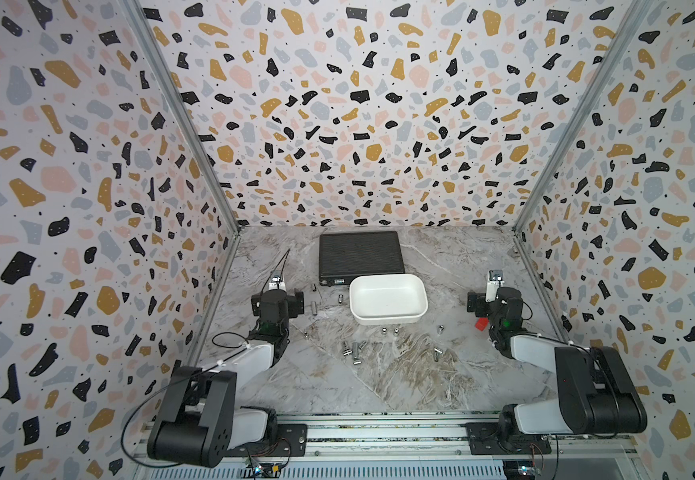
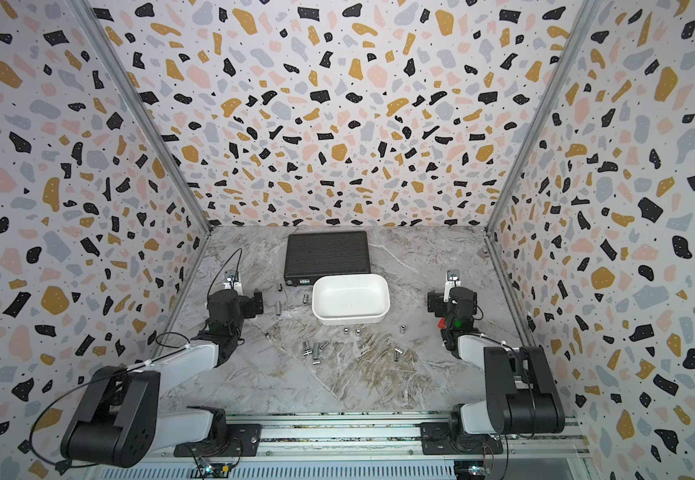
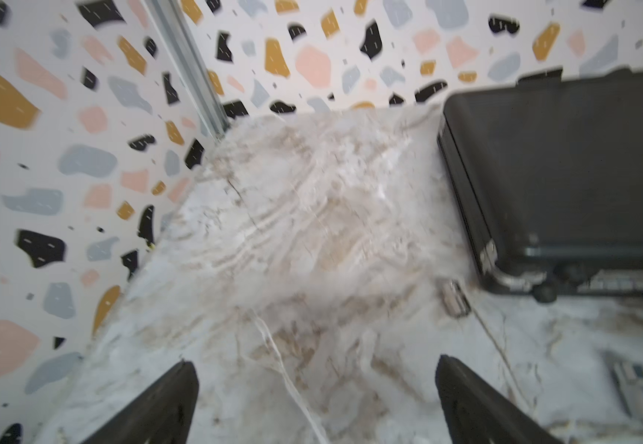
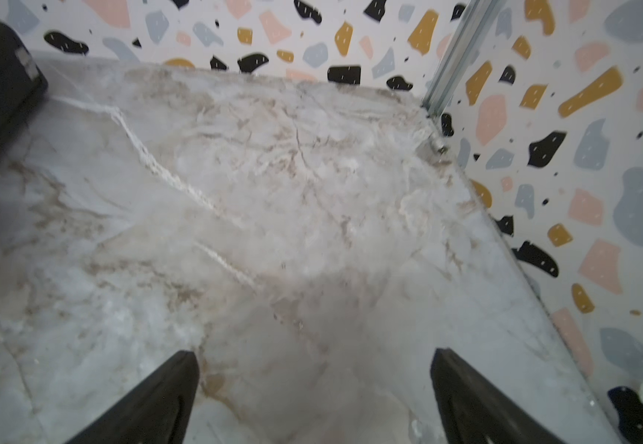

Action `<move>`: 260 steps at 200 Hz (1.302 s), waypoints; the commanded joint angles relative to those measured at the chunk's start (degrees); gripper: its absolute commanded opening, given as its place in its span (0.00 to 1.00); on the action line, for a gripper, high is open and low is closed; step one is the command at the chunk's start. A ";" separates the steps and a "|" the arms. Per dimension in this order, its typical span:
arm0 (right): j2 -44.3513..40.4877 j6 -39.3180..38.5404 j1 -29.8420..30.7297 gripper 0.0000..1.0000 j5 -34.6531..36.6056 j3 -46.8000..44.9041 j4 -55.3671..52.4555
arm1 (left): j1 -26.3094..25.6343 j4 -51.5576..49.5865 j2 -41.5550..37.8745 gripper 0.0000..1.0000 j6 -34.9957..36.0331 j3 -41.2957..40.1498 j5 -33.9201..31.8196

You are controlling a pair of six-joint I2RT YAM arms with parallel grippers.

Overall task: Put the socket on the desktop into the storage box
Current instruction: Pick up the socket head at the center of the board.

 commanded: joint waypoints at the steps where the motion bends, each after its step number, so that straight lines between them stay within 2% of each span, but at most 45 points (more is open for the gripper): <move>1: -4.32 5.87 -0.11 1.00 3.51 4.61 -11.70 | -0.23 -15.45 -4.15 1.00 -6.09 7.62 -6.28; 12: -5.80 7.89 -0.11 1.00 2.24 6.47 -15.12 | -0.14 -22.13 -5.40 1.00 -9.47 11.19 -6.56; 24: -7.78 9.56 -0.09 1.00 -1.37 7.84 -17.88 | 0.29 -27.91 -6.44 1.00 -13.95 14.48 -3.73; 46: -11.51 18.44 -0.11 1.00 -0.81 10.73 -26.43 | 0.80 -37.04 -7.37 1.00 -24.94 19.52 -0.34; 61: -13.85 29.18 -0.25 1.00 2.21 13.74 -38.93 | 0.83 -40.04 -8.39 1.00 -25.18 20.20 5.81; 76: -14.38 35.67 -0.98 1.00 1.09 14.65 -43.61 | 0.83 -41.64 -9.55 1.00 -26.17 20.37 11.19; 97: -13.23 33.58 -1.34 1.00 -8.82 17.78 -47.66 | 0.74 -47.20 -9.78 1.00 -27.29 21.83 20.36; 102: -12.39 33.01 -1.25 0.99 -10.87 19.26 -49.76 | 0.75 -48.14 -9.76 0.97 -27.22 21.95 23.35; 115: -9.76 31.17 -1.29 0.87 -15.63 23.54 -55.99 | 0.40 -50.05 -10.38 0.93 -27.32 21.54 28.73; 147: -6.53 29.98 -0.97 0.80 -20.92 27.88 -65.28 | -0.78 -51.59 -13.14 0.90 -28.13 18.37 38.04; 193: -2.34 27.08 2.77 0.70 -23.48 29.92 -73.58 | -4.68 -55.55 -14.11 0.87 -25.36 17.70 43.70; 233: 0.83 26.93 6.03 0.66 -21.84 30.47 -75.68 | -10.68 -51.76 -15.63 0.88 -28.63 15.08 44.90; 260: 4.37 26.85 7.60 0.62 -21.48 31.49 -76.74 | -15.85 -50.72 -15.43 0.88 -29.77 14.22 42.67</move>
